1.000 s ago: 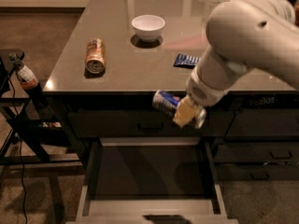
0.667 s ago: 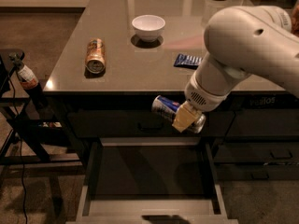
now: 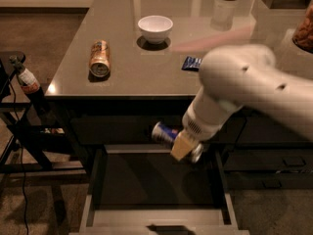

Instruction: Place redbull can into middle drawer

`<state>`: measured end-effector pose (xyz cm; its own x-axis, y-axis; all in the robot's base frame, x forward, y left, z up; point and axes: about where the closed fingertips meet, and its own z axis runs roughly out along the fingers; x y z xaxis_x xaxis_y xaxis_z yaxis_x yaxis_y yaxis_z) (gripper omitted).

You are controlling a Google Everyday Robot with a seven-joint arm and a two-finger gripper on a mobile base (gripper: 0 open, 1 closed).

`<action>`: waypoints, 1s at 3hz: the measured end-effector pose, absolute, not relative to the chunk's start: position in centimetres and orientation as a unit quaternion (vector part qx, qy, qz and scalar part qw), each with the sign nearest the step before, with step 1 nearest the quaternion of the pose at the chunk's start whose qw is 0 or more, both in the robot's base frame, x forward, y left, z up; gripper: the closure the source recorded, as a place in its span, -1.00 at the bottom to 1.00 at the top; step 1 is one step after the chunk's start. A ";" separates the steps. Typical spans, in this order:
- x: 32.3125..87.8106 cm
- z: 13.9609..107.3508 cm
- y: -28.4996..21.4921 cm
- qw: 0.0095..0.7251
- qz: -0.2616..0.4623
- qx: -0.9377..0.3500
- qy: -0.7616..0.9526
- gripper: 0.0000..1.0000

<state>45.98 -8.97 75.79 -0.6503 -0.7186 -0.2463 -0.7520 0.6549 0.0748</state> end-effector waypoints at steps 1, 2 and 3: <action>43.9 68.1 -7.9 0.053 0.116 -0.394 0.910 1.00; 42.9 62.2 -7.2 0.022 0.144 -0.382 0.913 1.00; 42.9 62.2 -7.2 0.022 0.144 -0.381 0.913 1.00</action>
Offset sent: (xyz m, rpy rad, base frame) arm -0.0399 0.0246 -0.1979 0.0770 0.2741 -0.0465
